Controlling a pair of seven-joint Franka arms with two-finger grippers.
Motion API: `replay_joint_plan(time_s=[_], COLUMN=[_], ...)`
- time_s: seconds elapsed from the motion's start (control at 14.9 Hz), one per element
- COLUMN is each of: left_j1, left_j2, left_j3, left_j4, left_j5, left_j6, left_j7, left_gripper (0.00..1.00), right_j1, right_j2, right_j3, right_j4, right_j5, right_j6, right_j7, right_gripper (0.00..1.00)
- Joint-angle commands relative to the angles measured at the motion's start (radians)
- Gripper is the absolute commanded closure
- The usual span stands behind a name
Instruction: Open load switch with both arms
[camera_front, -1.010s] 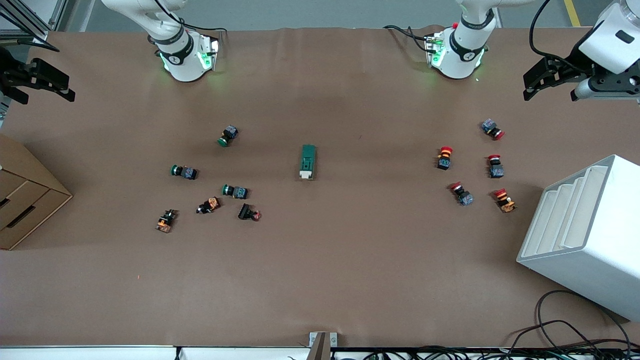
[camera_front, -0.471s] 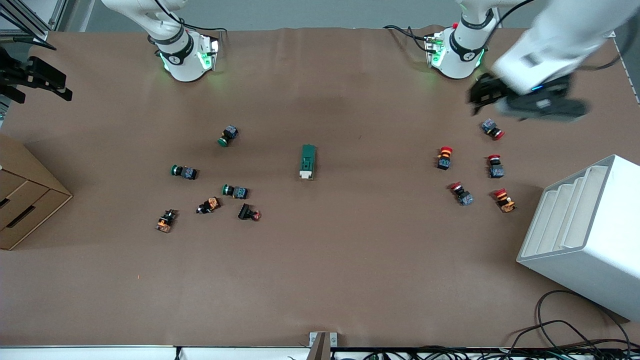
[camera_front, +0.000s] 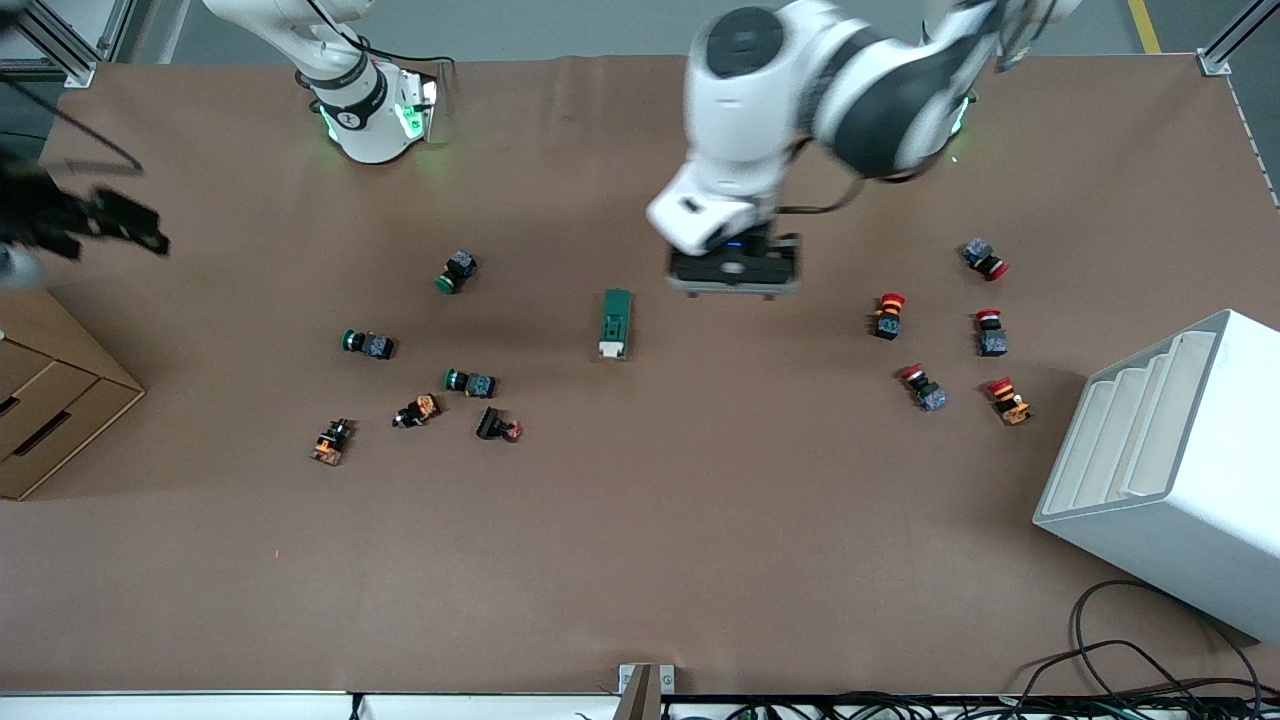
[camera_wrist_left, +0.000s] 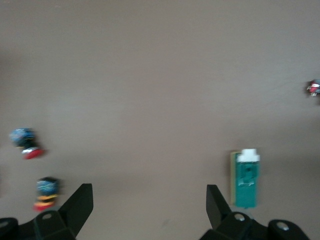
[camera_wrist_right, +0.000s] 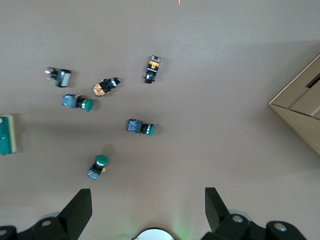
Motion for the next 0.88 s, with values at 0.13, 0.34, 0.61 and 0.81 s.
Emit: replay_joint_plan(time_s=[0.13,0.34,0.61,0.81], left_j1=[-0.196,-0.271,-0.336,-0.345], left_j2=[0.207,0.307,0.356,0.356], left_j3=[0.001,0.001,0.001,0.001], left_j4=[0.026,0.015,-0.067,-0.185], left_j5=[0.321,0.524,0.749,0.949], left_j6=[0.105,0.109,0.176,0.222], left_j7=[-0.344,-0.545,-0.787,-0.949], left_gripper=[0.0,0.0,0.02,0.02], right_j1=[-0.006,0.055,0.184,0.249], right_j2=[0.057,0.071,0.147,0.239], right_j3=[0.008,0.014,0.015,0.015], right_j4=[-0.038,-0.045,-0.042,-0.004], right_j5=[-0.007,0.02,0.026,0.081], right_j6=[0.089,0.085,0.091,0.098], right_j7=[0.099,0.432,0.773,1.035], right_gripper=[0.0,0.0,0.0,0.0])
